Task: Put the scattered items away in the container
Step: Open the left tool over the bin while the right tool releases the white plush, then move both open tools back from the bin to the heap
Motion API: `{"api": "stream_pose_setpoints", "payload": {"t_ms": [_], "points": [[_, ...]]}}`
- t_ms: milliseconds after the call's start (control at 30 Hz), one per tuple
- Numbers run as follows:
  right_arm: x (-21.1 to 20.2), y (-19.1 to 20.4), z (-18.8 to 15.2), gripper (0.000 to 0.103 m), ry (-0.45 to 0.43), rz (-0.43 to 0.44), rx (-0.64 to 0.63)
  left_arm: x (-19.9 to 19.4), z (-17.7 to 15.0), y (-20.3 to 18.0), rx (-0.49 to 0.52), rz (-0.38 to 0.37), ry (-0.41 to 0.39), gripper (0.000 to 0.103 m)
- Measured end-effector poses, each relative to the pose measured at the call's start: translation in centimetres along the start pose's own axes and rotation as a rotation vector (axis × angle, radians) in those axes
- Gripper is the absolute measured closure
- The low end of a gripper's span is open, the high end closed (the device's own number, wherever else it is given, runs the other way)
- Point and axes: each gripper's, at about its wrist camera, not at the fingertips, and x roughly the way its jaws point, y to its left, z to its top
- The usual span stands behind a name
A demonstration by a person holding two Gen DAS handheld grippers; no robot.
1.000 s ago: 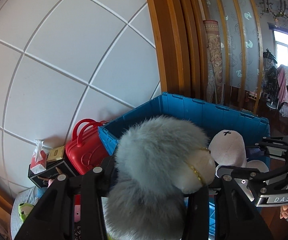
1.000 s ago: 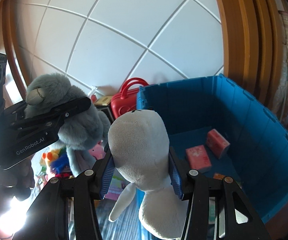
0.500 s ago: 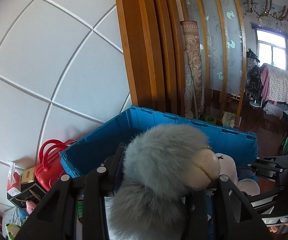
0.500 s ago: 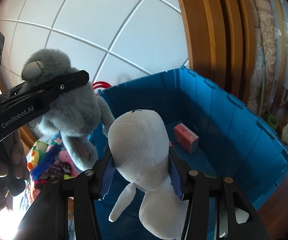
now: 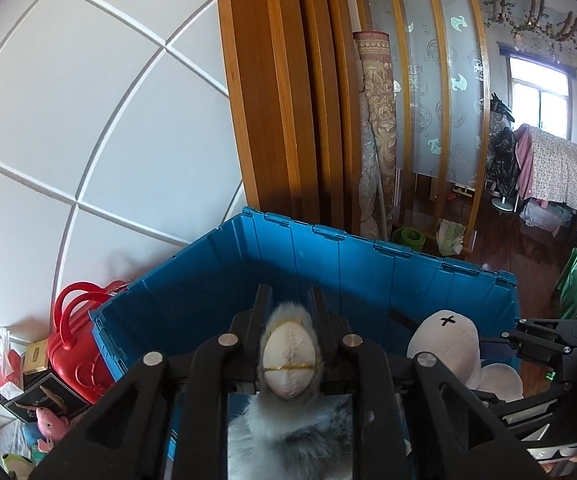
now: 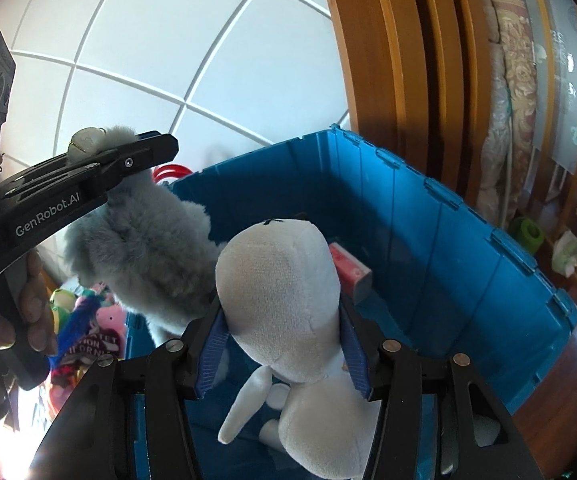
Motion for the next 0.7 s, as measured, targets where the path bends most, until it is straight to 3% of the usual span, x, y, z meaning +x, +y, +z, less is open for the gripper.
{"api": "stream_pose_setpoints", "payload": {"t_ms": [33, 100, 133, 200, 233, 700], "points": [[0.2, -0.1, 0.0, 0.049, 0.004, -0.001, 0.001, 0.0, 0.0, 0.1, -0.005, 0.002, -0.005, 0.064], [0.6, -0.1, 0.1, 0.043, 0.014, -0.012, -0.01, 0.1, 0.2, 0.2, -0.011, 0.015, -0.012, 0.007], [0.7, -0.1, 0.1, 0.03, 0.008, -0.027, -0.015, 0.0, 0.2, 0.4, -0.015, 0.023, -0.021, 0.0], [0.8, -0.3, 0.2, 0.005, -0.014, -0.044, -0.012, -0.1, 0.1, 0.7, -0.023, 0.025, -0.025, 0.0], [0.8, -0.4, 0.2, 0.003, -0.021, -0.05, -0.006, -0.1, -0.1, 1.0, -0.026, 0.029, -0.021, 0.0], [0.8, 1.5, -0.6, 0.001, -0.024, -0.027, -0.012, -2.6, -4.4, 5.3, -0.087, 0.114, 0.022, 0.0]]}}
